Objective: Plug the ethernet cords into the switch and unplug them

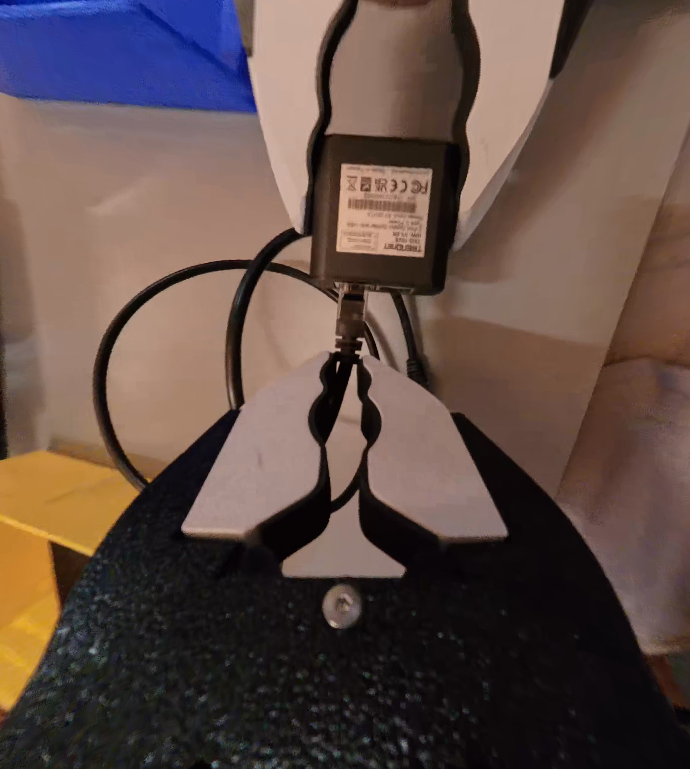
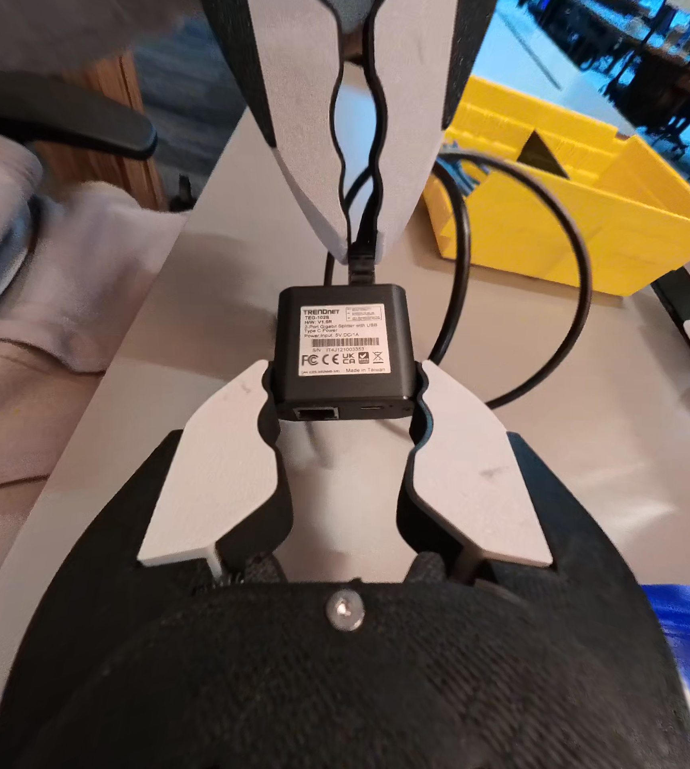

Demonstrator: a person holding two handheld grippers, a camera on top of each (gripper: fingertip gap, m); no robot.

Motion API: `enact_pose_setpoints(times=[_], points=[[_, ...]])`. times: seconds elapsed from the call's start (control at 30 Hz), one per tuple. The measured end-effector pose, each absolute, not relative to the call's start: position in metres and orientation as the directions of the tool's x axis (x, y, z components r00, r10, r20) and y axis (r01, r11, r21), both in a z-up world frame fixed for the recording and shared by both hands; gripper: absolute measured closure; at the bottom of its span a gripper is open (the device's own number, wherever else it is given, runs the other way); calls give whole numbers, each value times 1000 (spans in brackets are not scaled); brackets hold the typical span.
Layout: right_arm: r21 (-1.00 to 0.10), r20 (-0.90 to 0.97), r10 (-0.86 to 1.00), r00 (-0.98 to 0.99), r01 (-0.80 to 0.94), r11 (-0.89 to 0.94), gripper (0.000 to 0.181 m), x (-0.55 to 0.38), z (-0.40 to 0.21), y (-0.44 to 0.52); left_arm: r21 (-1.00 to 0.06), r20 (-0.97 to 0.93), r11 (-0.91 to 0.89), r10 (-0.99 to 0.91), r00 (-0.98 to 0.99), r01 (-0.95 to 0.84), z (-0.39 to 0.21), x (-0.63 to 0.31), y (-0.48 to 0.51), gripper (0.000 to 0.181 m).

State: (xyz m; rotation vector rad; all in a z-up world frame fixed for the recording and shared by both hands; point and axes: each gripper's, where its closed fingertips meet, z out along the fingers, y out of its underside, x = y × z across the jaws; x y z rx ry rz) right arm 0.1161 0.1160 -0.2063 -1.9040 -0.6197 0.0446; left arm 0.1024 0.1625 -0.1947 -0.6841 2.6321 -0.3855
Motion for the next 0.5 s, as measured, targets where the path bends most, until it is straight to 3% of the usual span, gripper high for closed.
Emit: enact_pose_setpoints(times=[0.2,0.37,0.5], points=[[-879,252,430,867,391,-272,119,119,-205,115,-514,-268,786,-529,-805,-345,-195,106,160,171],[-899,255,415,874,372,-232,119,123,-198,109,-799,-73,520,-583,-809,-302,-170,104,142,155],[-902,254,421,871,371,-223,119,121,-197,110,-834,-107,484,-612,-784,-264,-170,108,151,157]])
